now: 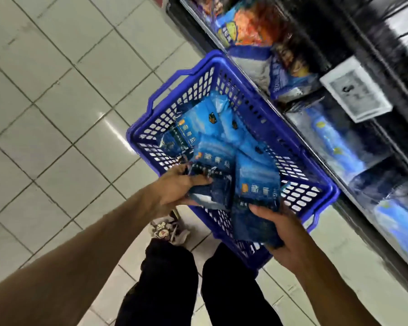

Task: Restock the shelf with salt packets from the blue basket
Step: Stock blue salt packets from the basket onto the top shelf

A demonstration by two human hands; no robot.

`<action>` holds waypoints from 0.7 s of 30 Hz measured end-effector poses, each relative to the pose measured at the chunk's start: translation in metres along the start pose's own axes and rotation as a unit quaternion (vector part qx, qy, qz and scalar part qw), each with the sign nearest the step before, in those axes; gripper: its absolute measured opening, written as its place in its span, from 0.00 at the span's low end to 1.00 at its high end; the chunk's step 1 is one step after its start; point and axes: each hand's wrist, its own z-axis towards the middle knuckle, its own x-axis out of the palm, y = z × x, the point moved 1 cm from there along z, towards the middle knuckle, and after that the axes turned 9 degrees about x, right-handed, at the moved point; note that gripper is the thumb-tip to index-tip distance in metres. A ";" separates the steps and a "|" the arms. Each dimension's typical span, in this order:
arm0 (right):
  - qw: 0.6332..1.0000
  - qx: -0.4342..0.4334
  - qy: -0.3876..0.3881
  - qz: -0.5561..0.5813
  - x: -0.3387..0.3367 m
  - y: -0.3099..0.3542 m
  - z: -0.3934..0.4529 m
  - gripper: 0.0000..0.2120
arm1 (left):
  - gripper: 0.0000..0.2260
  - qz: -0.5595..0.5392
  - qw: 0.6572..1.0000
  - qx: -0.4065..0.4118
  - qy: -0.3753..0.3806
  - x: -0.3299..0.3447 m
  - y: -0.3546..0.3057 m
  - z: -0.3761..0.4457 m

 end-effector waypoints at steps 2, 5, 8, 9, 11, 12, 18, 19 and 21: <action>0.999 -0.008 0.034 0.026 0.012 -0.006 -0.043 0.26 | 0.21 -0.030 0.999 0.010 0.027 -0.002 -0.009 -0.051; 0.995 0.032 0.072 0.068 0.036 -0.006 -0.108 0.19 | 0.28 -0.074 0.995 0.021 0.056 -0.004 -0.025 -0.121; 0.990 0.002 0.096 0.101 0.056 -0.004 -0.177 0.29 | 0.33 -0.114 0.991 0.026 0.069 0.000 -0.044 -0.193; 0.989 -0.001 0.104 0.105 0.062 -0.002 -0.204 0.31 | 0.35 -0.127 0.988 0.032 0.077 0.004 -0.052 -0.219; 0.989 -0.017 0.120 0.082 0.069 0.003 -0.255 0.30 | 0.43 -0.149 0.984 0.038 0.089 0.012 -0.068 -0.268; 0.989 -0.028 0.127 0.066 0.069 0.006 -0.279 0.30 | 0.45 -0.155 0.983 0.041 0.089 0.017 -0.077 -0.292; 0.982 -0.119 0.147 0.032 0.066 0.020 -0.422 0.17 | 0.32 -0.118 0.985 0.095 0.085 0.055 -0.126 -0.412; 0.981 -0.130 0.137 0.038 0.064 0.022 -0.443 0.13 | 0.30 -0.107 0.985 0.105 0.083 0.064 -0.137 -0.429; 0.982 -0.139 0.116 0.044 0.055 0.026 -0.477 0.09 | 0.29 -0.095 0.984 0.129 0.078 0.083 -0.156 -0.457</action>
